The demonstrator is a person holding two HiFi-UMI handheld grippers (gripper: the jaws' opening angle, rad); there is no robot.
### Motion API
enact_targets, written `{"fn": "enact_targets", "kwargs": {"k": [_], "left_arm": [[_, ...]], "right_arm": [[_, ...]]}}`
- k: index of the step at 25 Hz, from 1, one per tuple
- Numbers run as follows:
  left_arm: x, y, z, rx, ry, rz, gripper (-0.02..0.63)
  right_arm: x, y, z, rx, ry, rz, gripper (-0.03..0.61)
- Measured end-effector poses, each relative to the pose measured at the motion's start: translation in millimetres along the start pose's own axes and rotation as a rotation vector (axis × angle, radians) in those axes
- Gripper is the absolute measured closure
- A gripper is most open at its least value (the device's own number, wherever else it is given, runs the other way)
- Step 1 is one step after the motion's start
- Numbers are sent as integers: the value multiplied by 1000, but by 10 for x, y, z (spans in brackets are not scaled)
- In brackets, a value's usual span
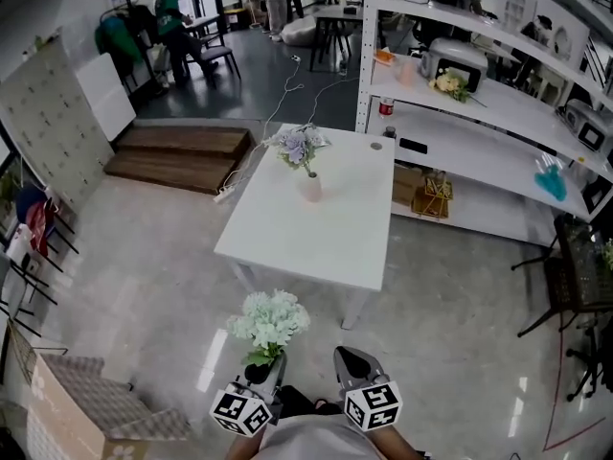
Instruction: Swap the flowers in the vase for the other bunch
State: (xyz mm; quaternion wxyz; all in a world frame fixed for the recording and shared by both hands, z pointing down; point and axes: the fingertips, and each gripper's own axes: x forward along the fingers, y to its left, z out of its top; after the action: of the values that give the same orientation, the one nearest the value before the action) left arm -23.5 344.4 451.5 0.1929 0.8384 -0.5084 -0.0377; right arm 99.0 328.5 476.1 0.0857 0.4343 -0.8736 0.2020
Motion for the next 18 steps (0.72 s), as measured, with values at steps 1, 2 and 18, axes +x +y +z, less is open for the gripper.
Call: {"fn": "enact_targets", "kwargs": {"k": [1, 2, 18], "left_arm": [[32, -20, -8, -2, 3, -7, 534], [66, -42, -20, -3, 7, -14, 534], [654, 37, 80, -5, 28, -104, 534]], "right_arm": [[-29, -58, -16, -1, 3, -20, 571], [-58, -115, -39, 1, 7, -37, 571], [5, -575, 64, 19, 5, -154, 571]]}}
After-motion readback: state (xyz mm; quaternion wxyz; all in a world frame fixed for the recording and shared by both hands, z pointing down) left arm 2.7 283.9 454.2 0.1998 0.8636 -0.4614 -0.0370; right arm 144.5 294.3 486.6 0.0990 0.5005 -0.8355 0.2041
